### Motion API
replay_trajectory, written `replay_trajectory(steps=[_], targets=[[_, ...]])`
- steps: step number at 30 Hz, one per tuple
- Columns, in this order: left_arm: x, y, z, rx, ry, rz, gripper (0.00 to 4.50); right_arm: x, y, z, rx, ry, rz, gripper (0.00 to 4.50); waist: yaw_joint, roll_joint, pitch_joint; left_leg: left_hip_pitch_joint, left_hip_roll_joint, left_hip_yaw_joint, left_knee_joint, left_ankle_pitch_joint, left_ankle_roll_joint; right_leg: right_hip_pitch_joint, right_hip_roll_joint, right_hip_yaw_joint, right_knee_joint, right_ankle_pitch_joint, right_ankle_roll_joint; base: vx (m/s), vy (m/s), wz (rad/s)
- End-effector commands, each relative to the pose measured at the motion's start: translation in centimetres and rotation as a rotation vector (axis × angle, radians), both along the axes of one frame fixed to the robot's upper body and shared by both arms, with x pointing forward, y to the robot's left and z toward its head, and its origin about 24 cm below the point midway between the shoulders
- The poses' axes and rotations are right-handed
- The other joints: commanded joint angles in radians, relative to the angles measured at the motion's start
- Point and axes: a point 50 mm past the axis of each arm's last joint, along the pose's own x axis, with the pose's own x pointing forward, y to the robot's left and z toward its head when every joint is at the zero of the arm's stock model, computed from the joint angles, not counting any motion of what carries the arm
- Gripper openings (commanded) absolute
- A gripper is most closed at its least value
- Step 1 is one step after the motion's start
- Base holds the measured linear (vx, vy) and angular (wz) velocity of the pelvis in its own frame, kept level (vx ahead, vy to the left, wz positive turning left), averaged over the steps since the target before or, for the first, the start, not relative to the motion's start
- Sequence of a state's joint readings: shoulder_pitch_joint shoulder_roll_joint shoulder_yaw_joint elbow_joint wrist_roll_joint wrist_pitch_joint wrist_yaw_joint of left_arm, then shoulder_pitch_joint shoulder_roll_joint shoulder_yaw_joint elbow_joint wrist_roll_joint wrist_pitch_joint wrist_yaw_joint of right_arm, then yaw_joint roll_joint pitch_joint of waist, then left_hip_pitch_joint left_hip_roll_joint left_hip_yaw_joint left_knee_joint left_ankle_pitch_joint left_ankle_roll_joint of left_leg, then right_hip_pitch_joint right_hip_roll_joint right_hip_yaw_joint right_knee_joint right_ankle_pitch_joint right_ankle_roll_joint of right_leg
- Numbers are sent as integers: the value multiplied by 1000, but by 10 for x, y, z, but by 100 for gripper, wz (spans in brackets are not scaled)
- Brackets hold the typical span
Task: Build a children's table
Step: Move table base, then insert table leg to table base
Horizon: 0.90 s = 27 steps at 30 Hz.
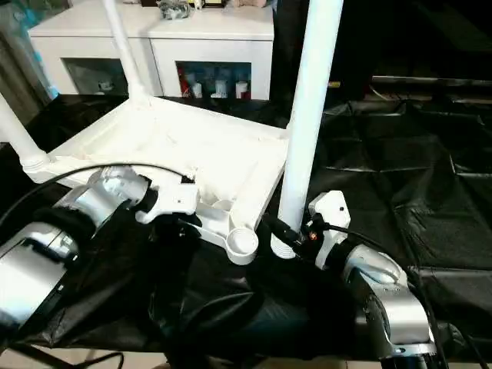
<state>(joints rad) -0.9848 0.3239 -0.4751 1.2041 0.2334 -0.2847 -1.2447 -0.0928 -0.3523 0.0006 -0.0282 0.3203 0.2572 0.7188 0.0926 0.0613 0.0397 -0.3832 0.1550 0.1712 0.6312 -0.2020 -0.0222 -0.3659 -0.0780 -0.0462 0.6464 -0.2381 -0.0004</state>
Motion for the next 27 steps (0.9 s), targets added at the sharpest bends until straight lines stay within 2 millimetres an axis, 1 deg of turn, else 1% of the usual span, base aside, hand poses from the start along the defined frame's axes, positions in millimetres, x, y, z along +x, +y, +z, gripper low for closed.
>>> replay_trajectory(steps=[1,2,3,4,5,6,7,8,9,10,12,13,14,15,16,17,18,19,20,21,22,23,24,25,26,27], targets=[[2,-4,4,-64,59,55,65,4,2,9,18,-35,-8,193,4,-12,-62,18,74,-32,-83,-145,58,43,-93,44,-74,62,-305,0,0,0],[2,-4,4,-76,82,70,61,5,2,9,23,-34,-12,193,4,-16,-62,19,74,-31,-83,-141,62,41,-92,43,-74,60,-306,0,0,0],[1,-5,2,-90,139,108,51,7,1,10,38,-31,-26,193,3,-29,-62,16,75,-30,-84,-130,71,42,-92,43,-75,58,-307,0,0,0],[-3,-4,-4,-83,204,116,46,10,0,11,61,-27,-41,193,6,-29,-63,15,73,-31,-81,-109,80,43,-97,42,-68,52,-312,0,0,0],[-3,-4,-4,-83,204,116,43,10,0,11,61,-27,-41,193,4,-26,-62,15,73,-29,-82,-107,84,40,-96,42,-71,43,-310,0,0,0],[-5,-2,-9,-68,214,141,38,13,0,12,67,-26,-43,193,2,-34,-60,14,74,-28,-83,-109,88,40,-93,42,-75,33,-306,0,0,0],[-6,-1,-12,-58,216,158,33,15,1,13,69,-25,-43,193,1,-29,-59,15,75,-29,-82,-115,89,39,-94,43,-74,28,-307,0,0,0],[-6,1,-17,-47,214,204,33,17,1,13,66,-24,-41,193,-2,-45,-58,14,75,-28,-84,-113,93,40,-93,42,-75,28,-306,0,0,0],[-7,3,-22,-40,208,241,27,20,2,13,63,-23,-40,193,-1,-35,-57,15,74,-28,-83,-114,91,39,-96,41,-76,8,-308,0,0,0],[-7,4,-25,-35,203,270,18,22,2,14,61,-23,-39,193,-3,-35,-55,15,75,-28,-84,-125,86,38,-95,42,-81,-20,-304,0,0,0],[-8,6,-29,-32,191,332,11,27,2,15,56,-22,-43,193,-3,-36,-53,17,76,-28,-86,-139,76,36,-93,43,-83,-45,-298,0,0,0],[-9,7,-32,-30,178,381,8,32,1,17,59,-19,-57,193,-2,-56,-57,13,76,-28,-85,-112,81,42,-96,42,-75,-40,-293,0,0,0],[-9,7,-32,-31,176,382,8,33,1,17,59,-19,-58,193,-3,-53,-51,15,75,-26,-88,-117,82,37,-94,42,-82,-58,-289,0,0,0],[-10,5,-33,-45,157,390,5,36,1,17,63,-14,-64,193,-5,-50,-50,15,74,-26,-89,-127,77,37,-95,44,-87,-89,-278,0,0,0],[-11,4,-33,-57,144,393,3,38,1,18,66,-10,-65,193,-9,-50,-50,13,76,-29,-94,-139,66,39,-93,42,-87,-103,-270,0,0,0],[-11,3,-33,-66,134,393,2,39,2,18,68,-8,-66,193,-11,-62,-49,13,77,-30,-97,-150,60,40,-93,41,-88,-115,-263,0,0,0],[-15,-3,-35,-95,97,383,2,44,4,18,82,11,-49,193,-11,-59,-49,18,77,-28,-97,-160,57,35,-91,43,-91,-124,-260,0,0,0],[-16,-3,-35,-97,95,383,0,44,4,18,83,13,-47,192,-20,-60,-47,14,79,-31,-100,-167,53,38,-92,43,-90,-118,-266,0,0,0],[-19,-7,-36,-111,81,380,0,48,6,18,85,24,-36,192,-24,-72,-50,19,79,-25,-98,-166,54,33,-90,45,-92,-110,-269,0,0,0],[-21,-8,-36,-115,77,380,0,50,6,18,83,28,-34,192,-23,-69,-51,19,78,-26,-96,-158,55,35,-92,45,-88,-103,-272,0,0,0],[-23,-12,-36,-134,79,380,0,53,7,18,81,39,-28,192,-25,-72,-49,19,78,-23,-96,-150,59,33,-91,45,-90,-101,-274,0,0,0],[-24,-14,-35,-148,81,378,0,55,8,17,78,46,-23,192,-24,-70,-49,18,76,-23,-95,-147,59,32,-91,45,-90,-105,-275,0,0,0],[-26,-18,-35,-172,74,353,0,58,8,16,62,51,-17,192,-23,-67,-48,20,77,-22,-96,-150,55,29,-90,46,-93,-113,-272,0,0,0],[-29,-21,-34,-200,59,322,0,62,9,14,41,75,-3,192,-26,-68,-48,19,77,-24,-97,-157,50,29,-89,44,-91,-114,-275,0,0,0],[-31,-24,-33,-220,42,295,0,66,11,12,23,95,22,192,-28,-73,-47,18,76,-22,-98,-158,50,30,-87,45,-93,-115,-272,0,0,0],[-32,-24,-33,-221,40,293,0,66,12,12,21,96,23,192,-28,-69,-48,18,77,-24,-98,-160,46,29,-88,45,-91,-111,-276,0,0,0]])
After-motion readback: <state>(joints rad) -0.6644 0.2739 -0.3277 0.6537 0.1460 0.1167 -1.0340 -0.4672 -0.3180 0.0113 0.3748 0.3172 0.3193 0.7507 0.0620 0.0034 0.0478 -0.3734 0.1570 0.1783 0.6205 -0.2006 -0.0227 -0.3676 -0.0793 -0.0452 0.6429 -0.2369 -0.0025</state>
